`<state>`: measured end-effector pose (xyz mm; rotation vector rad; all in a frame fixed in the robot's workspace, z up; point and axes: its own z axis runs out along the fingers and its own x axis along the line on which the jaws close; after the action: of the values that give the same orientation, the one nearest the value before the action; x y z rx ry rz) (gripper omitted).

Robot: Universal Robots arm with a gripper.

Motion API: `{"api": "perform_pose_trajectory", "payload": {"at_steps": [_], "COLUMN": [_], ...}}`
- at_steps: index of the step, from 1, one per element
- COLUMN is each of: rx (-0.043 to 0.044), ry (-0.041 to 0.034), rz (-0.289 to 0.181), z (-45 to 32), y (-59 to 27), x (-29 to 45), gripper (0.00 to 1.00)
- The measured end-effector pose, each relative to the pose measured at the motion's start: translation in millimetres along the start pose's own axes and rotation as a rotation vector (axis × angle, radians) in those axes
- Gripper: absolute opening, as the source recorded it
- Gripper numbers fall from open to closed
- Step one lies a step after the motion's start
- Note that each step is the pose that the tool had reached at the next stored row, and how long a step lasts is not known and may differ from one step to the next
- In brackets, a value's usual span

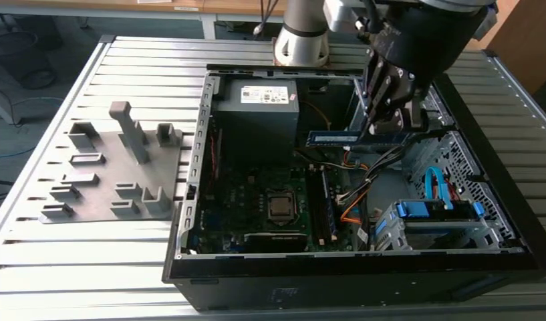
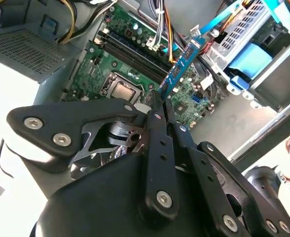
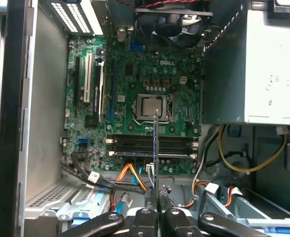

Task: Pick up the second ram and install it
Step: 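Pick up the second ram and move it above second insertion slot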

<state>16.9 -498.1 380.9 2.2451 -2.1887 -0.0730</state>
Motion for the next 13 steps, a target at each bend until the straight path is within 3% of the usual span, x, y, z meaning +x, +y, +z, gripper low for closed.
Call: {"api": "perform_pose_trajectory", "payload": {"at_steps": [13], "rx": [0.0], "ry": [0.0001], "rz": [0.0], "z": [19.5], "y": [6.0], "x": [2.9], "gripper": [0.14]}}
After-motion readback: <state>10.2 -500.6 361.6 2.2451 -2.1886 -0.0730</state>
